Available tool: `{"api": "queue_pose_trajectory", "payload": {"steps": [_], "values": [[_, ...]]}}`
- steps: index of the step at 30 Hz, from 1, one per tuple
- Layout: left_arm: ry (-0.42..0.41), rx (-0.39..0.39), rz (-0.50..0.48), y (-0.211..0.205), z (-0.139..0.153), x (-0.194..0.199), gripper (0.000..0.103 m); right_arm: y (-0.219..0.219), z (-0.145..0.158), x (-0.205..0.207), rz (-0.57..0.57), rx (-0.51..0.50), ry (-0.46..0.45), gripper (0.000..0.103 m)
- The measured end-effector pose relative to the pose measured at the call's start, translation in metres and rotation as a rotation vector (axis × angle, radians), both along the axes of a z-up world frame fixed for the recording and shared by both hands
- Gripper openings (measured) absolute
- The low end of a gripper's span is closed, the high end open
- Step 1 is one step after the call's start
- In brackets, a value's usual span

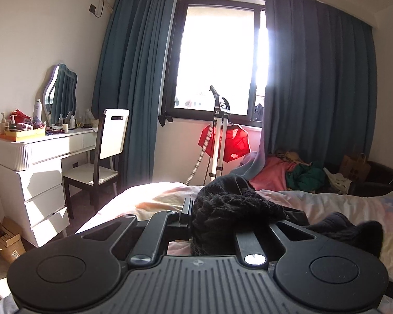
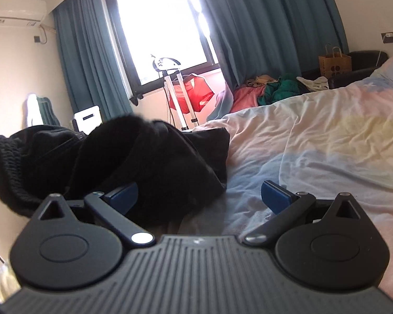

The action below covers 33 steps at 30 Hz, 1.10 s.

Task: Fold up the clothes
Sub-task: 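Grasp the ribbed waistband of the black sweatpants with the left gripper, then lift the waistband with the left gripper while the right gripper approaches the pants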

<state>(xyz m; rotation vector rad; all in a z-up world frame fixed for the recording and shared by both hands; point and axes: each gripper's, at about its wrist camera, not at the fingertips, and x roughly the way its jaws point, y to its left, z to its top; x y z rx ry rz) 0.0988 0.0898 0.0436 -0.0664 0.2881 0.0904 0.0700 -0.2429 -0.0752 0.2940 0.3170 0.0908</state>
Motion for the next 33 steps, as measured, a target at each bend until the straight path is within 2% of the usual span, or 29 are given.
{"api": "queue_pose_trajectory", "payload": {"steps": [2, 5, 10, 13, 16, 19, 22, 24, 26, 28, 30, 31, 33], "values": [[0.030, -0.015, 0.008, 0.025, -0.012, -0.008, 0.010, 0.014, -0.002, 0.001, 0.044, -0.058, 0.065, 0.100], [0.100, -0.015, 0.067, 0.053, -0.054, -0.002, 0.010, 0.036, -0.005, -0.003, 0.113, -0.100, 0.111, 0.097], [0.213, -0.117, 0.109, 0.097, -0.085, 0.015, 0.010, 0.073, -0.011, -0.009, 0.219, -0.235, 0.173, 0.096], [0.216, -0.145, 0.112, 0.110, -0.089, 0.017, 0.011, 0.098, -0.024, -0.007, 0.287, -0.365, 0.231, 0.090], [0.222, -0.102, 0.114, 0.104, -0.092, 0.019, 0.011, 0.113, -0.037, -0.008, 0.328, -0.456, 0.288, 0.089], [0.214, -0.071, 0.109, 0.094, -0.091, 0.023, 0.012, 0.112, -0.042, -0.005, 0.321, -0.474, 0.283, 0.089], [0.229, -0.098, 0.117, 0.096, -0.094, 0.029, 0.012, 0.108, -0.049, 0.010, 0.275, -0.464, 0.309, 0.088], [0.238, -0.113, 0.121, 0.100, -0.097, 0.030, 0.013, 0.105, -0.050, 0.013, 0.252, -0.443, 0.299, 0.074], [0.242, -0.105, 0.123, 0.098, -0.098, 0.031, 0.013, 0.102, -0.047, 0.014, 0.201, -0.440, 0.275, 0.055], [0.246, -0.100, 0.127, 0.098, -0.098, 0.031, 0.013, 0.096, -0.043, 0.013, 0.155, -0.425, 0.254, 0.048], [0.249, -0.095, 0.130, 0.097, -0.098, 0.031, 0.014, 0.089, -0.038, 0.011, 0.106, -0.392, 0.231, 0.038], [0.251, -0.092, 0.132, 0.097, -0.098, 0.032, 0.014, 0.085, -0.034, 0.008, 0.068, -0.396, 0.208, 0.027], [0.254, -0.088, 0.135, 0.096, -0.098, 0.032, 0.016, 0.078, -0.025, 0.002, -0.006, -0.404, 0.162, 0.023]]}}
